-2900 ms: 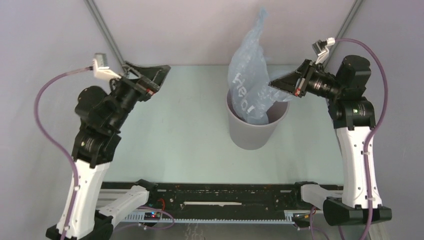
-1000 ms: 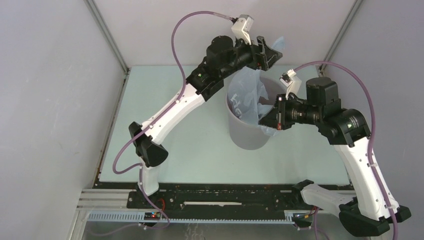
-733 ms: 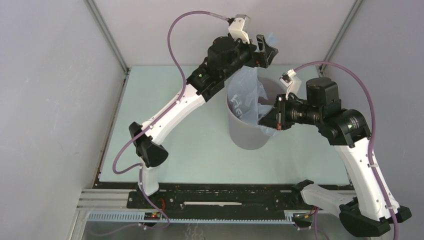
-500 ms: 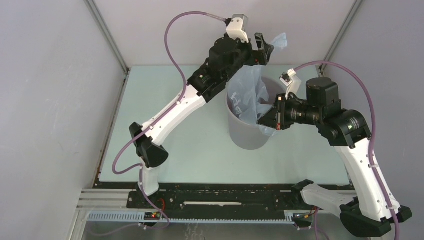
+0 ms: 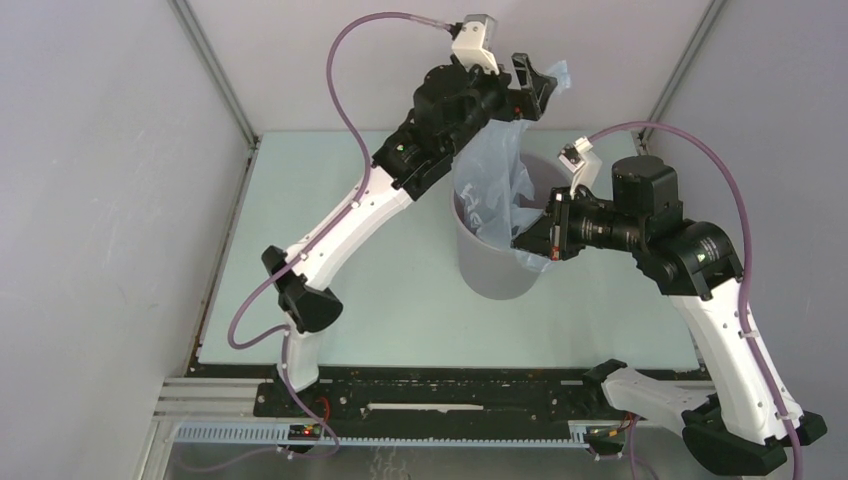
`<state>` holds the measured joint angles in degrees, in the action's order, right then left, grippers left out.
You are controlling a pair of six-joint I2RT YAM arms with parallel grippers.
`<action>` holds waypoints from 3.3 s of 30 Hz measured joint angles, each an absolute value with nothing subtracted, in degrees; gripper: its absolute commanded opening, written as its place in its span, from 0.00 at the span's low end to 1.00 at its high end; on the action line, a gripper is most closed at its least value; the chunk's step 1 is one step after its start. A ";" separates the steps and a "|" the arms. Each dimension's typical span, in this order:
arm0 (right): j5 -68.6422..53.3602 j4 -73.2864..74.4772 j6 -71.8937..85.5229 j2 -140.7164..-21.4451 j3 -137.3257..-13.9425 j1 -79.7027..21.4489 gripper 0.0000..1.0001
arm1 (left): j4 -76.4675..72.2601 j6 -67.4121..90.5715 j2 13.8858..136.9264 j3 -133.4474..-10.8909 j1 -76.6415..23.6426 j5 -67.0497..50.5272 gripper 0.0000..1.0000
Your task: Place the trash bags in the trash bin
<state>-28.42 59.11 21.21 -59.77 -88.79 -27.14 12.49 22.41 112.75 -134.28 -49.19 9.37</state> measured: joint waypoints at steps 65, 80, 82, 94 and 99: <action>-14.83 71.72 18.70 -68.40 -94.96 -4.89 0.68 | -21.87 55.24 69.06 -53.25 -41.43 6.74 0.35; -15.51 69.14 21.02 -63.51 -91.22 -4.36 0.15 | 4.29 48.93 70.48 -66.76 -41.50 4.27 0.02; -15.53 67.85 21.12 -63.48 -90.35 -4.08 0.15 | 4.16 47.57 73.32 -69.80 -41.50 4.08 0.00; -15.11 64.12 20.18 -63.26 -82.94 -4.08 0.43 | -5.78 37.36 78.08 -66.63 -43.66 4.69 0.07; -14.55 64.86 19.16 -63.11 -84.88 -4.10 0.68 | -5.58 36.49 73.71 -62.50 -43.77 4.78 0.16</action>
